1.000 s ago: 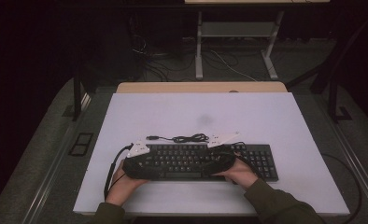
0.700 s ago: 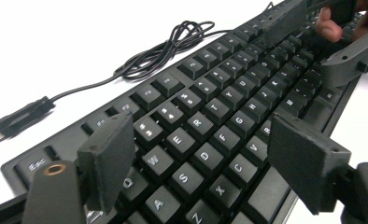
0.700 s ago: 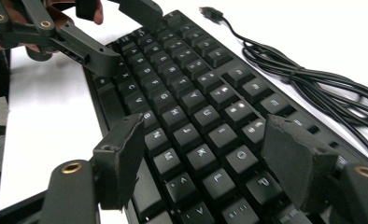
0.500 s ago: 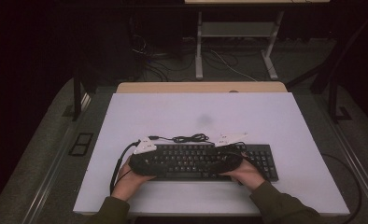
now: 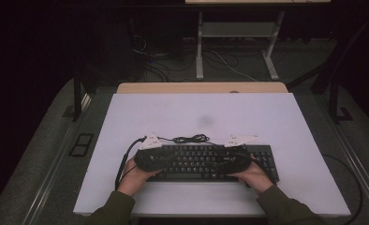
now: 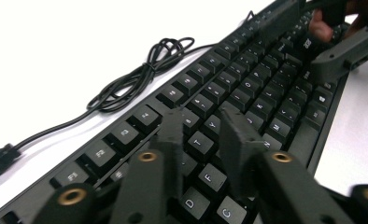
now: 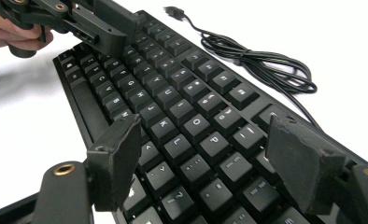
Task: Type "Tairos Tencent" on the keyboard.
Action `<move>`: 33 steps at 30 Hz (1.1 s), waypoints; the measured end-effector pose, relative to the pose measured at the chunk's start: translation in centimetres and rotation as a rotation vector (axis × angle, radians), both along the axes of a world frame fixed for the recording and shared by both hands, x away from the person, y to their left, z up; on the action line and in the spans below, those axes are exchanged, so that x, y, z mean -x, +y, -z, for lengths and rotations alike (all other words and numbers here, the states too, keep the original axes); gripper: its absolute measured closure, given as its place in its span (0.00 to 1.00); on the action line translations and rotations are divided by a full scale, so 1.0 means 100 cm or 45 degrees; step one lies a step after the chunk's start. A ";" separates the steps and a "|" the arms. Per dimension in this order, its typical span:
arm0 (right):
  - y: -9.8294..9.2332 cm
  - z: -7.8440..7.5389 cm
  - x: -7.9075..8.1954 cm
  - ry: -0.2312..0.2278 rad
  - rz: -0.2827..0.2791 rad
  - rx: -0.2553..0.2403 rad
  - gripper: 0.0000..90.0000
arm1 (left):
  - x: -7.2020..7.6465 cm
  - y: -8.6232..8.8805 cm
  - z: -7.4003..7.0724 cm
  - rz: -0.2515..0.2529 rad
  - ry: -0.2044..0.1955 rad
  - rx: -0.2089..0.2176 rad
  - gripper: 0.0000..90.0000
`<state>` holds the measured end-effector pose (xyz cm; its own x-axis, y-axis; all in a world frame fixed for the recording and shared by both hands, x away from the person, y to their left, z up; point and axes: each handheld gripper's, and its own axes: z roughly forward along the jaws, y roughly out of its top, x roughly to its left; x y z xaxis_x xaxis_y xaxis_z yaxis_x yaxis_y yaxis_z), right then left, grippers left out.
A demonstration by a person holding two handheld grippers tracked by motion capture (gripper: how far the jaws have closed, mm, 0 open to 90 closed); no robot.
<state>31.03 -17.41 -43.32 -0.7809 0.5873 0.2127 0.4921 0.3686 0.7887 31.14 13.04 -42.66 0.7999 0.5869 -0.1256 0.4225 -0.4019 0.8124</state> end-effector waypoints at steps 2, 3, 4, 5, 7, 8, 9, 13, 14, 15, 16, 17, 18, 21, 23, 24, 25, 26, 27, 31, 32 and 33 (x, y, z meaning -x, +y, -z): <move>-0.002 0.000 0.000 -0.004 0.013 -0.002 0.30 | -0.002 -0.001 0.000 0.017 0.013 -0.008 0.84; -0.004 0.000 0.001 -0.002 0.018 -0.004 0.30 | -0.003 -0.002 0.001 0.021 0.019 -0.012 0.86; -0.005 0.000 0.001 -0.004 0.025 -0.002 0.30 | -0.004 -0.003 0.001 0.029 0.024 -0.012 0.89; -0.006 0.000 0.001 -0.005 0.026 -0.003 0.30 | -0.004 -0.004 0.001 0.030 0.028 -0.017 0.91; -0.007 0.000 0.002 -0.001 0.039 -0.005 0.30 | -0.006 -0.006 0.002 0.041 0.034 -0.028 0.96; -0.008 0.000 0.002 -0.003 0.040 -0.004 0.30 | -0.006 -0.007 0.002 0.046 0.034 -0.037 0.98; -0.009 0.000 0.003 -0.003 0.042 -0.004 0.30 | -0.007 -0.009 0.002 0.054 0.035 -0.043 0.98; -0.012 0.001 0.004 -0.007 0.059 -0.005 0.30 | -0.010 -0.014 0.004 0.069 0.036 -0.068 0.98; -0.013 0.001 0.004 -0.010 0.059 -0.006 0.30 | -0.011 -0.015 0.005 0.072 0.035 -0.073 0.98; -0.013 0.001 0.004 -0.006 0.063 -0.005 0.30 | -0.012 -0.016 0.006 0.071 0.034 -0.075 0.98; -0.014 0.000 0.004 -0.005 0.068 -0.002 0.30 | -0.012 -0.016 0.006 0.073 0.034 -0.083 0.98; -0.014 0.000 0.004 -0.007 0.068 -0.003 0.30 | -0.013 -0.016 0.007 0.071 0.035 -0.085 0.98; -0.014 0.001 0.004 -0.008 0.071 -0.007 0.30 | -0.013 -0.016 0.007 0.068 0.037 -0.090 0.98; -0.015 0.001 0.005 -0.007 0.069 -0.003 0.30 | -0.015 -0.016 0.008 0.073 0.039 -0.110 0.98; -0.015 0.001 0.005 -0.007 0.068 -0.002 0.30 | -0.015 -0.017 0.009 0.072 0.042 -0.104 0.98; -0.015 0.001 0.005 -0.007 0.068 -0.002 0.30 | -0.015 -0.017 0.009 0.074 0.040 -0.104 0.98; -0.015 0.001 0.005 -0.007 0.068 -0.001 0.30 | -0.015 -0.017 0.009 0.076 0.039 -0.105 0.98; -0.015 0.001 0.004 -0.007 0.068 -0.001 0.30 | -0.015 -0.017 0.010 0.078 0.040 -0.104 0.98; -0.015 0.001 0.005 -0.007 0.068 -0.002 0.30 | -0.016 -0.017 0.010 0.082 0.041 -0.114 0.98; -0.015 0.001 0.005 -0.007 0.067 -0.002 0.30 | -0.016 -0.018 0.011 0.091 0.039 -0.126 0.98; -0.015 0.001 0.005 -0.007 0.067 -0.001 0.30 | -0.016 -0.018 0.011 0.090 0.040 -0.124 0.98; -0.015 0.001 0.004 -0.006 0.066 -0.001 0.30 | -0.016 -0.018 0.011 0.093 0.039 -0.124 0.98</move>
